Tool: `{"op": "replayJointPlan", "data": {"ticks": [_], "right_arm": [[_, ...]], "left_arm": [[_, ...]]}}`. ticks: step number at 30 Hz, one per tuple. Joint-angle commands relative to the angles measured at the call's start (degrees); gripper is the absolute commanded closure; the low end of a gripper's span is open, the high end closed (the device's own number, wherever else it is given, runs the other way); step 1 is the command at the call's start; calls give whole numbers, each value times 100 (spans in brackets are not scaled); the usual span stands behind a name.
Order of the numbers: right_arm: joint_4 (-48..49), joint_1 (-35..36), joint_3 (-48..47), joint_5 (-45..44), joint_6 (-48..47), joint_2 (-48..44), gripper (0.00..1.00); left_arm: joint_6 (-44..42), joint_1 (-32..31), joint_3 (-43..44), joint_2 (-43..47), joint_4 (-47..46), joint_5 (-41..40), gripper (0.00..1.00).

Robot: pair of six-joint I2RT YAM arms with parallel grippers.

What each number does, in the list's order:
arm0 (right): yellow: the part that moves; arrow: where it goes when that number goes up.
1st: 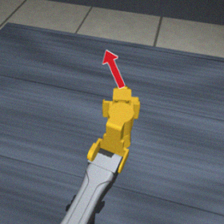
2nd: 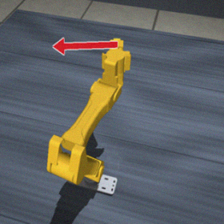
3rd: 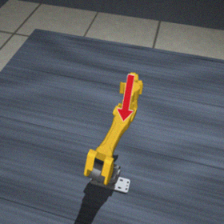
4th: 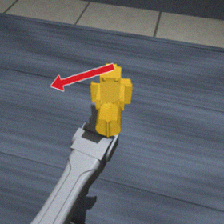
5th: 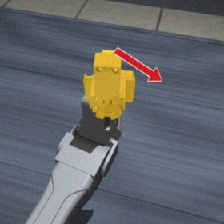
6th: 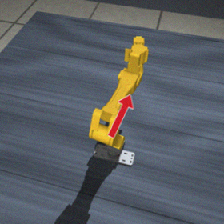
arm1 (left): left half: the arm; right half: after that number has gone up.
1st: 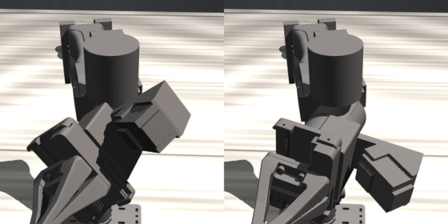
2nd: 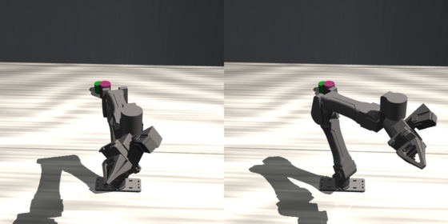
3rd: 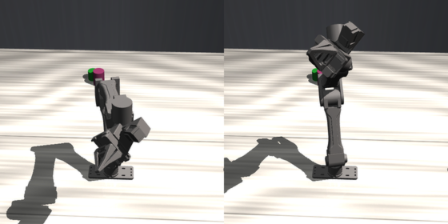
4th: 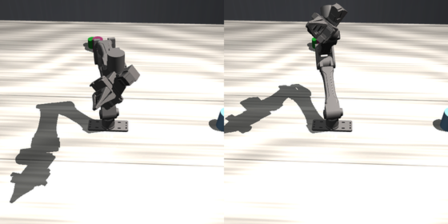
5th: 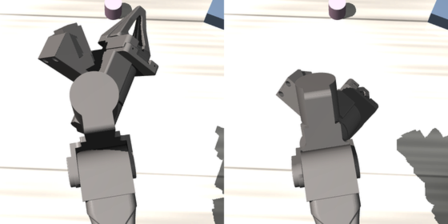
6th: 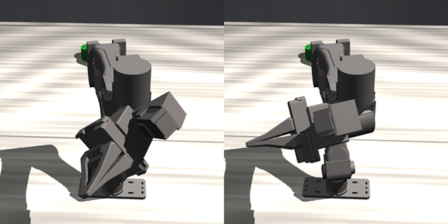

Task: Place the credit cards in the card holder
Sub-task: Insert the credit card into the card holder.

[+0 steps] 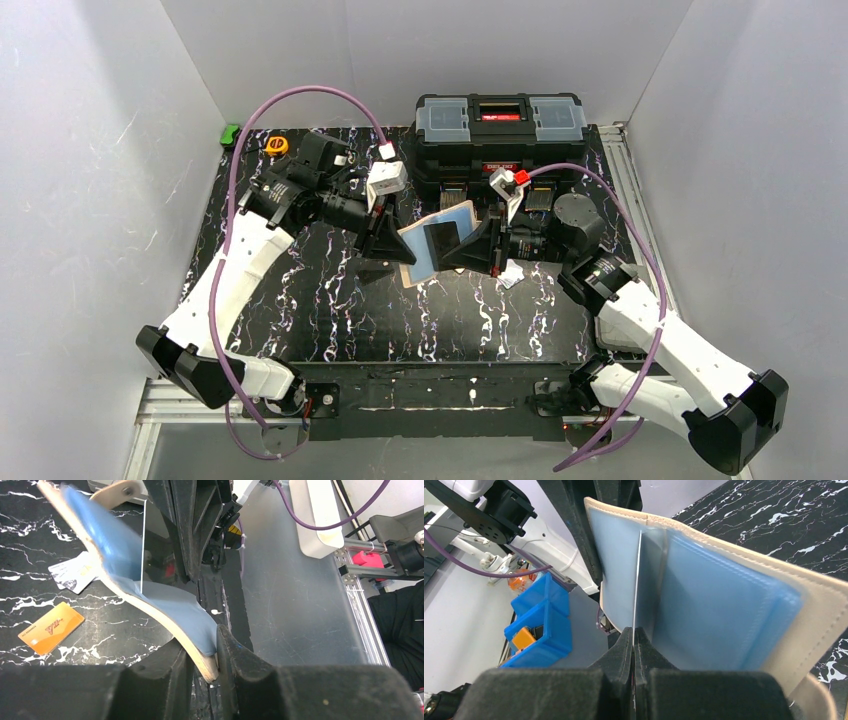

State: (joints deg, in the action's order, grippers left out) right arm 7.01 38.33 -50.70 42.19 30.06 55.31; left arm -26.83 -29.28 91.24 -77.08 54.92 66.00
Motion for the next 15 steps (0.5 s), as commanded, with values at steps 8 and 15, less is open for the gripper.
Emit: {"op": "replayJointPlan", "data": {"ticks": [8,15], "right_arm": [[301,84,95,124,33,-51,99],[178,96,272,181,-71,125,99]], "left_arm": [[1161,-60,-798,306,-1264,76,75],[2097,-61,-1677,397,-2579,33,84]]}}
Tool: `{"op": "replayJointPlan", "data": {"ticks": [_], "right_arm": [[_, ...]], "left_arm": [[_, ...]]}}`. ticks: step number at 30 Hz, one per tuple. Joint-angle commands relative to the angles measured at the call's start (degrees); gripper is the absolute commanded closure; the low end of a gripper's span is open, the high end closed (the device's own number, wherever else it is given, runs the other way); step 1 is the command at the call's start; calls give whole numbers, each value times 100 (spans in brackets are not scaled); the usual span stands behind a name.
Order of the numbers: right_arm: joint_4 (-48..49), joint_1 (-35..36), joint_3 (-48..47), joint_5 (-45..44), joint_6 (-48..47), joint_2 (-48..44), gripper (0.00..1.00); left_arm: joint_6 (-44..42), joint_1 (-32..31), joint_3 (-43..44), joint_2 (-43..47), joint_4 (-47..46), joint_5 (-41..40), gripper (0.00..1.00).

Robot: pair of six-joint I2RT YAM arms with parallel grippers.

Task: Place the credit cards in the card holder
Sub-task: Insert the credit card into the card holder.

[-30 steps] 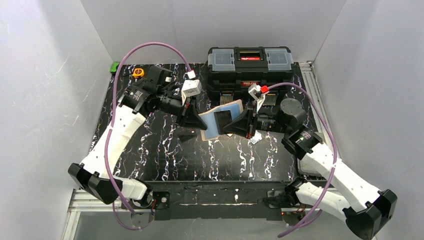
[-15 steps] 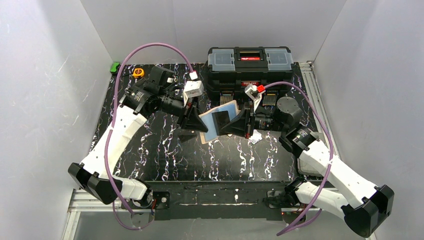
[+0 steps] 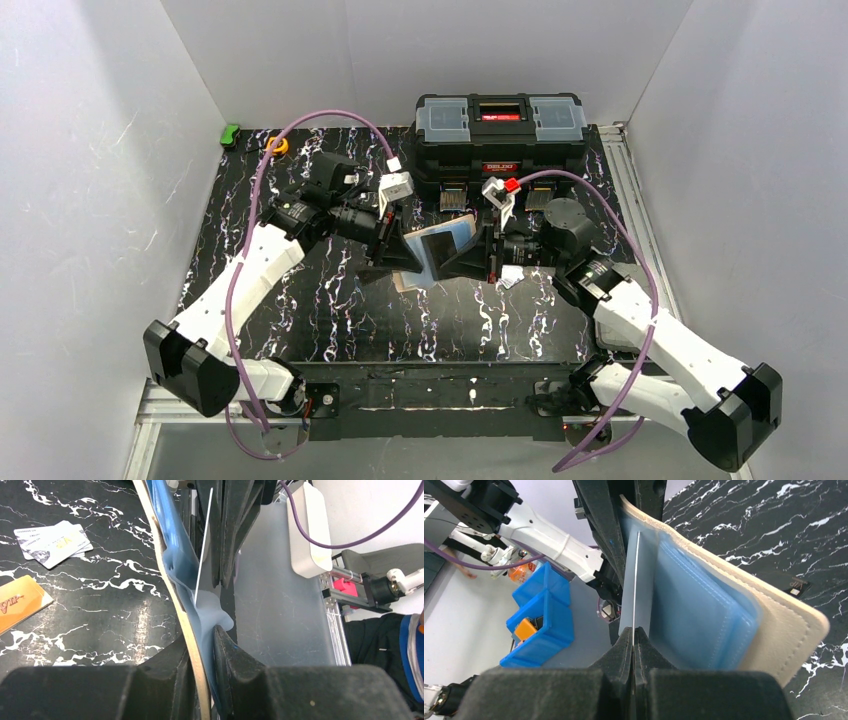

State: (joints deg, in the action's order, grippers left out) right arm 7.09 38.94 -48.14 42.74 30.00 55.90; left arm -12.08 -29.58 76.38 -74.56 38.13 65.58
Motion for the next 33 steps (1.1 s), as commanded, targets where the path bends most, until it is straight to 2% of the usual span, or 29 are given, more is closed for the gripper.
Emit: {"op": "replayJointPlan", "data": {"ticks": [1,12,19,23,28,30,31,33], "right_arm": [[148,34,3,129,-102,100,99],[-134,29,-38,79,-434,572,99],[-218,31,-138,-97,-559,748,99],[-235,35,-171,-213,-557,752,99],[-191,35,-73,-505,-489,599,99],[-161,35,-19,-624,-454,565,99],[-213,35,-18,-667,-463,563,94],[-471,25,-54,-822,-541,555,78]], "left_arm": [[667,-28,-194,106,-976,96,84],[812,-30,-266,-209,-1160,709,76],[1055,-41,-242,-395,-1363,974,75],[1111,-41,-307,-410,-1519,903,82],[1304,-39,-356,-360,-1742,755,100],[1560,-39,-404,-336,-2000,749,100],[1744,-37,-437,-329,-2139,753,100],[1817,-30,-482,-322,-2201,748,100]]}}
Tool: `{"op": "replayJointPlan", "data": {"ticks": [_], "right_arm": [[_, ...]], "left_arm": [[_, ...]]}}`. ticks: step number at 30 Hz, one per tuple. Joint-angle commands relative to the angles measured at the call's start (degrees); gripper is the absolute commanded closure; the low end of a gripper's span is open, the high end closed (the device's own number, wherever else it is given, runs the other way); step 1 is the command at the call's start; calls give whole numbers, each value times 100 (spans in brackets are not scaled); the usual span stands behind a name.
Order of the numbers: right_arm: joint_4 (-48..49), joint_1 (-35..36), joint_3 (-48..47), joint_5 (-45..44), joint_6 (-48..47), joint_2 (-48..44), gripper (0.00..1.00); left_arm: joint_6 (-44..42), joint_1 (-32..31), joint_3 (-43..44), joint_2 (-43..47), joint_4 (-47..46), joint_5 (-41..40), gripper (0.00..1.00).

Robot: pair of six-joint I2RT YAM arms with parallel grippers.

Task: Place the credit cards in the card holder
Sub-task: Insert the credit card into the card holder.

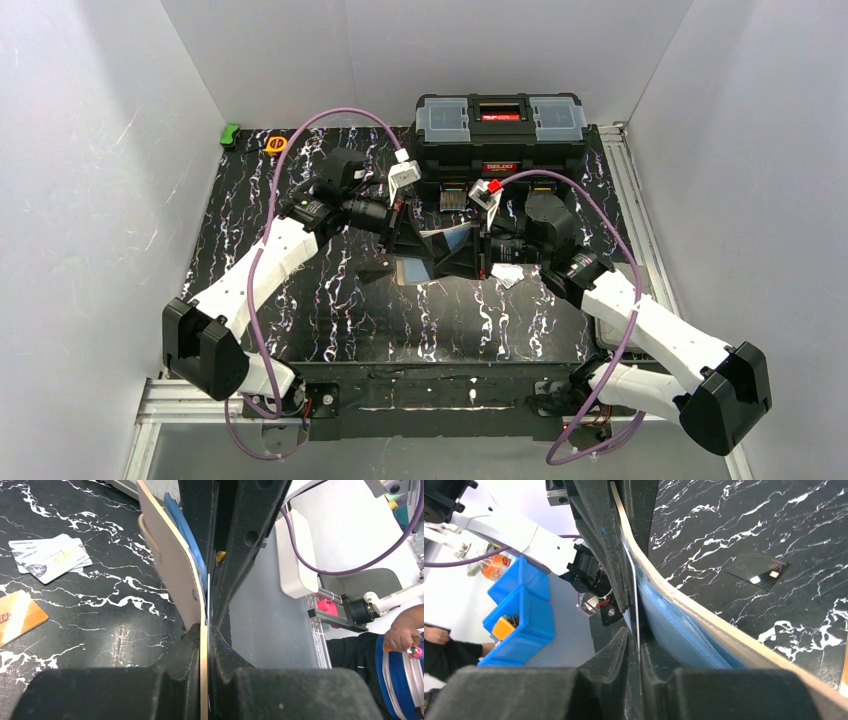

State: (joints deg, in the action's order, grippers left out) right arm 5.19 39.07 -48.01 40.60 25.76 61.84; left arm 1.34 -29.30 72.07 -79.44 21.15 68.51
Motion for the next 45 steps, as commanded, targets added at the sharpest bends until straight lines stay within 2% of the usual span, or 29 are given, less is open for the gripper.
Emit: {"op": "replayJointPlan", "data": {"ticks": [1,3,6,9,17,22,29,31,36,38,39,40,43,45], "right_arm": [[-433,6,-93,-706,-158,-55,70],[-810,-25,-129,-916,-250,-122,57],[-1119,-93,-60,-1077,-355,-287,46],[-1399,-157,54,-1198,-487,-463,41],[-1809,-335,421,-1563,-633,-915,39],[-1675,-395,651,-1405,-515,-619,41],[-1356,-400,759,-1075,-374,103,47],[-1305,-400,750,-993,-377,297,48],[-1206,-400,784,-807,-361,617,51],[-1189,-400,779,-710,-349,735,55],[-1202,-400,767,-684,-352,802,56],[-1223,-400,748,-652,-357,874,57],[-1262,-379,670,-541,-354,1094,62],[-1262,-308,614,-525,-365,1215,65]], "left_arm": [[438,-46,-77,157,-466,453,100],[306,-25,-161,148,-291,429,100],[159,-23,-434,148,-105,372,100],[55,-23,-881,81,-100,221,100],[-300,-61,-1570,-895,-206,235,100],[-590,-117,-1685,-1722,-280,36,100],[-354,-137,-1772,-2401,-653,-609,98],[-405,-137,-1650,-2600,-483,-842,91],[-396,-129,-1416,-2943,-216,-1332,79],[-397,-128,-1396,-2961,-221,-1470,70],[-370,-122,-1390,-2959,-254,-1553,63],[-346,-116,-1389,-2956,-286,-1622,52],[-327,-79,-1449,-2858,-334,-1615,4],[-345,-53,-1458,-2752,-281,-1610,2]]}}
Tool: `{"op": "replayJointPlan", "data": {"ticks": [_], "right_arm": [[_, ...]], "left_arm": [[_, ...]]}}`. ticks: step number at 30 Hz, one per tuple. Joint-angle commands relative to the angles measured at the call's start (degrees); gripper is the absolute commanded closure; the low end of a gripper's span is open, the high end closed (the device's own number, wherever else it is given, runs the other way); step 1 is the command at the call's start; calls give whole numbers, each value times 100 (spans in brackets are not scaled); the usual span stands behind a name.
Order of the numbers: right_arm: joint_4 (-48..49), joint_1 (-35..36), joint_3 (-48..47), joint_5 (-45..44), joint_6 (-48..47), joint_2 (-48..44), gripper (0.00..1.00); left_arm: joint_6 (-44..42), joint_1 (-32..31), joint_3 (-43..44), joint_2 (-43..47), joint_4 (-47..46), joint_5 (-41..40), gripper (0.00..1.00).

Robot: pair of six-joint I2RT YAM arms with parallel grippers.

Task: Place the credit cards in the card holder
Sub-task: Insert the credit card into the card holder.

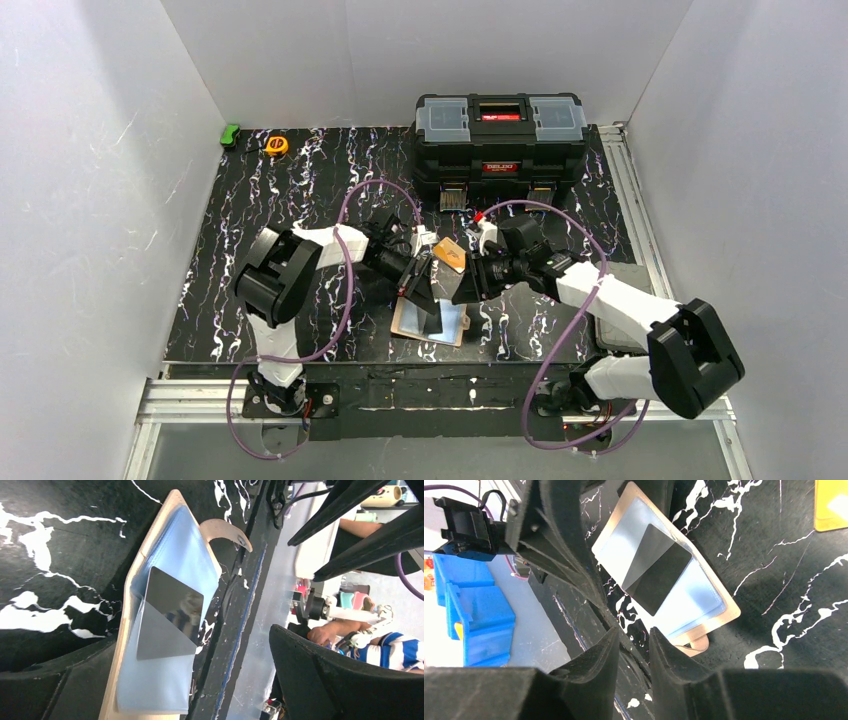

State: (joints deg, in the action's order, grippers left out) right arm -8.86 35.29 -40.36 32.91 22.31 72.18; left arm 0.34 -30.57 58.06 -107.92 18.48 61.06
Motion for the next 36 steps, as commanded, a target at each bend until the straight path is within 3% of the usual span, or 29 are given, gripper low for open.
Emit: {"op": "replayJointPlan", "data": {"ticks": [1,5,12,18,22,27,36], "right_arm": [[144,119,-175,243,-38,246,67],[116,353,-301,177,-55,550,71],[-294,805,-665,-149,-207,1039,74],[-539,847,-776,-446,-178,1142,85],[-648,895,-855,-570,-148,1296,92],[-663,975,-898,-588,-143,1510,98],[-713,1059,-827,-701,-177,1748,99]], "left_arm": [[-262,89,-57,155,19,-864,2],[-477,125,-1,453,363,-1105,2],[-1242,287,193,1374,1060,-2221,2],[-3160,323,102,2277,1641,-2313,2],[-4866,316,-654,2790,1436,-2516,2],[-6151,57,-1427,3194,847,-2632,2],[-6663,-257,-1729,2834,263,-2775,13]]}}
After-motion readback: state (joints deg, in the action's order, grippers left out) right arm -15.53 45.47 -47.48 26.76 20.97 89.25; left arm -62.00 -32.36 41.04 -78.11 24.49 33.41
